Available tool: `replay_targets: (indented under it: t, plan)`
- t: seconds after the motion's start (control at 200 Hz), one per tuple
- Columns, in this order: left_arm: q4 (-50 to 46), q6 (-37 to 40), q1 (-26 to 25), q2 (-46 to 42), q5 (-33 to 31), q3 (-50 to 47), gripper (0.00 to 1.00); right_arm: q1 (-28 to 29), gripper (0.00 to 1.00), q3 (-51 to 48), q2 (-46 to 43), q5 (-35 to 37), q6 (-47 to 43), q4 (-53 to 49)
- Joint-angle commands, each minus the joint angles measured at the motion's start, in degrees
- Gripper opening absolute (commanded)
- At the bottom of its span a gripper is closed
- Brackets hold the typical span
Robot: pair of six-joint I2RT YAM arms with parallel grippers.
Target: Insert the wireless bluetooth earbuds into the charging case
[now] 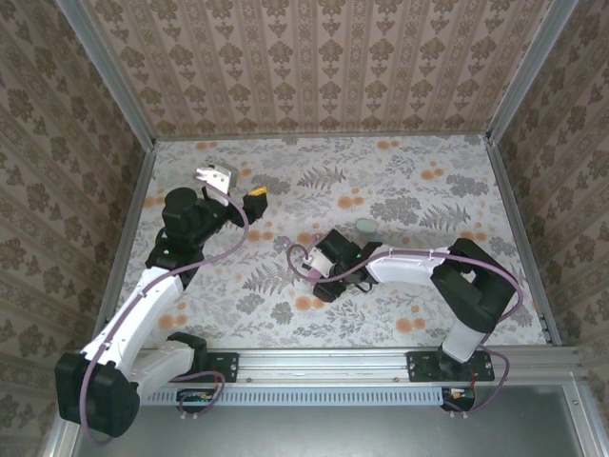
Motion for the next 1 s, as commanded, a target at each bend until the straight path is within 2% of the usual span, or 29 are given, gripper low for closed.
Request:
replay_targets:
  t: [0.0,0.205,0.385,0.93,0.995]
  plan:
    - [-0.2,0.0,0.3,-0.8,-0.3,1.1,0.81,1.2,0.58,-2.1,-2.1,-3.2,-0.5,-0.6]
    - [-0.3,-0.1,0.3,-0.7,-0.1,1.4,0.81,1.6,0.6,-2.7,-2.2,-1.6,-1.2,0.7]
    - [-0.5,-0.1,0.3,-0.7,-0.1,1.4,0.81,1.8,0.61,-1.3,-0.8,2.8,-2.3,1.6]
    - [-0.1,-0.5,0.3,0.8,0.3,1.9,0.81,2.4,0.59,-1.8,3.3,1.9,-1.7,6.3]
    - [-0.1,-0.6,0.3,0.9,0.4,2.0,0.81,2.5,0.56,-1.5,4.0,1.9,-1.7,6.8]
